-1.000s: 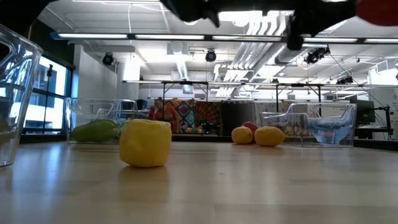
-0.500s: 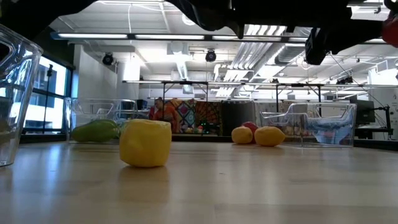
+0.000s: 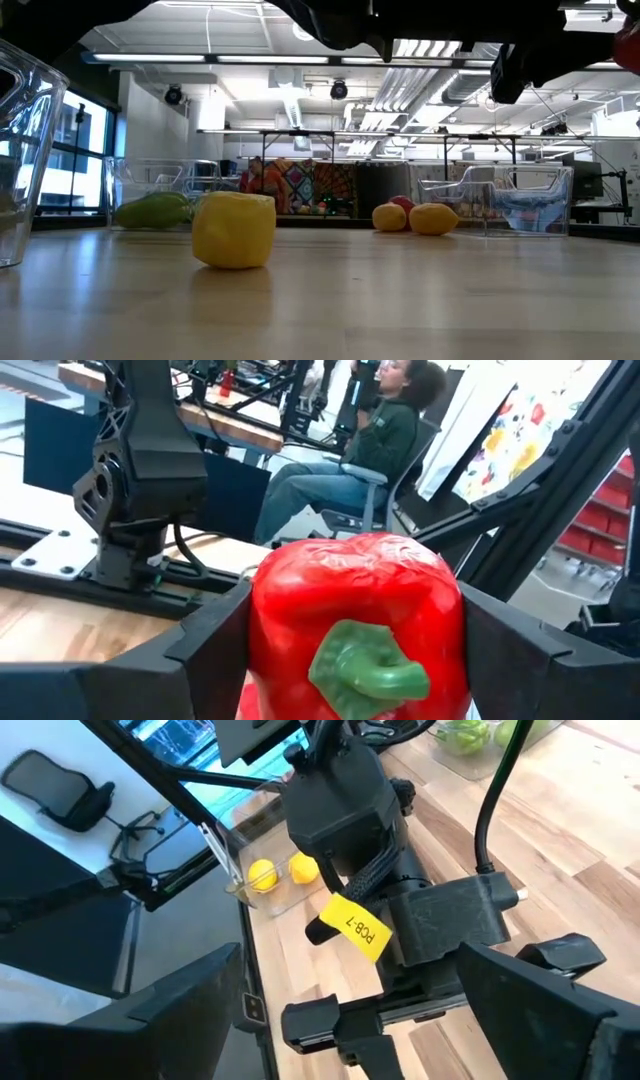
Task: Sort produce into baskets
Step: Put the bell pepper into the bottom right transparent bin
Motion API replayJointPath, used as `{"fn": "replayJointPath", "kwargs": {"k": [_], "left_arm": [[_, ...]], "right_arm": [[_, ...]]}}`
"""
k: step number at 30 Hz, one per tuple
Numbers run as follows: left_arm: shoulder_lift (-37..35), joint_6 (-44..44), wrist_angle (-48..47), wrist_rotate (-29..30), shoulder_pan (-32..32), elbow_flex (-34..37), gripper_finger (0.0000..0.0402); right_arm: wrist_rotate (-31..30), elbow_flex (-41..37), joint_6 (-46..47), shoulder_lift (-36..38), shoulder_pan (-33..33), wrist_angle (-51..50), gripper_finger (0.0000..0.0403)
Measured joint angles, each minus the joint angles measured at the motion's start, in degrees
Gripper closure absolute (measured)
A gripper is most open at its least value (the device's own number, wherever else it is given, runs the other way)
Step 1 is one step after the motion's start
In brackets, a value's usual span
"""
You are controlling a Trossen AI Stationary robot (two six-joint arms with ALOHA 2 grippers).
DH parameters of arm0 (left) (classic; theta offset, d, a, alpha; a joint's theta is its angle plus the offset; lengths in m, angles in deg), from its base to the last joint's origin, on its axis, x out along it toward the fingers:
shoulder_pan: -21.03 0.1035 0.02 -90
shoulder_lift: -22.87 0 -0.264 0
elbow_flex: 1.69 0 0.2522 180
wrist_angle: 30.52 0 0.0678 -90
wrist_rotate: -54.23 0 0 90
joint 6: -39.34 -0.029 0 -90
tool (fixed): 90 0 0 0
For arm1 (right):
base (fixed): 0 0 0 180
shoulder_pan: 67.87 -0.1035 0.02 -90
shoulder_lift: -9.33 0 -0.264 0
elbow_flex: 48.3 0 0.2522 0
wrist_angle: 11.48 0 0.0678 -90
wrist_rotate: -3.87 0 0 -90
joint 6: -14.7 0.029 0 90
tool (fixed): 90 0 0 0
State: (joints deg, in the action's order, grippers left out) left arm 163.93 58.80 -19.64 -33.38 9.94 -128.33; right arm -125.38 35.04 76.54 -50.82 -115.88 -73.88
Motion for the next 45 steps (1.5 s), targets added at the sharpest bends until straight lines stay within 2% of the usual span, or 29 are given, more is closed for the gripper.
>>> {"fn": "replayJointPath", "kwargs": {"k": [10,15,17,21,23,25,28,30,33,36,41,45], "left_arm": [[0.0,-0.1,0.0,0.6,0.0,0.0,0.0015],[-0.1,0.0,-0.1,0.5,0.0,0.0,0.0006],[-0.9,0.8,-2.3,-2.7,0.4,0.0,0.0007],[-5.5,0.1,-16.2,-16.8,2.5,0.1,0.0007],[-8.1,-1.4,-25.8,-20.5,3.6,0.0,0.0007],[-10.5,-3.8,-36.1,-19.3,4.3,0.0,0.0007],[-13.4,-6.5,-47.7,-11.9,4.5,0.2,0.0007],[-16.0,-6.5,-50.9,-6.4,4.5,1.7,0.0007],[-21.6,-6.0,-49.7,-1.1,4.6,6.8,0.0007],[-28.4,-3.8,-45.5,2.6,4.8,15.1,0.0007],[-42.8,4.8,-35.8,3.3,6.3,32.6,0.0007],[-52.6,10.4,-29.6,4.1,6.7,43.9,0.0007]], "right_arm": [[1.3,0.0,-0.2,-1.1,0.0,0.0,0.0045],[1.8,0.0,-0.4,-1.1,0.0,0.0,0.0045],[1.8,0.0,-0.4,-1.1,0.0,0.0,0.0045],[1.5,0.0,-0.5,-0.8,0.0,-0.1,0.0045],[-0.2,0.0,-1.2,-0.7,0.0,-0.5,0.0045],[-3.4,0.0,-1.8,-0.5,0.0,-0.9,0.0045],[-7.8,0.0,-1.8,-0.5,0.0,-1.8,0.0045],[-9.4,0.0,-1.8,-0.5,0.0,-1.8,0.0045],[-10.2,0.0,-1.4,-0.5,0.0,-1.7,0.0045],[-10.1,0.0,-1.5,-0.6,0.0,-1.6,0.0045],[-10.3,0.0,-5.3,-0.6,0.0,-1.3,0.0045],[-14.0,0.0,-6.9,-0.6,1.5,-0.1,0.0045]]}}
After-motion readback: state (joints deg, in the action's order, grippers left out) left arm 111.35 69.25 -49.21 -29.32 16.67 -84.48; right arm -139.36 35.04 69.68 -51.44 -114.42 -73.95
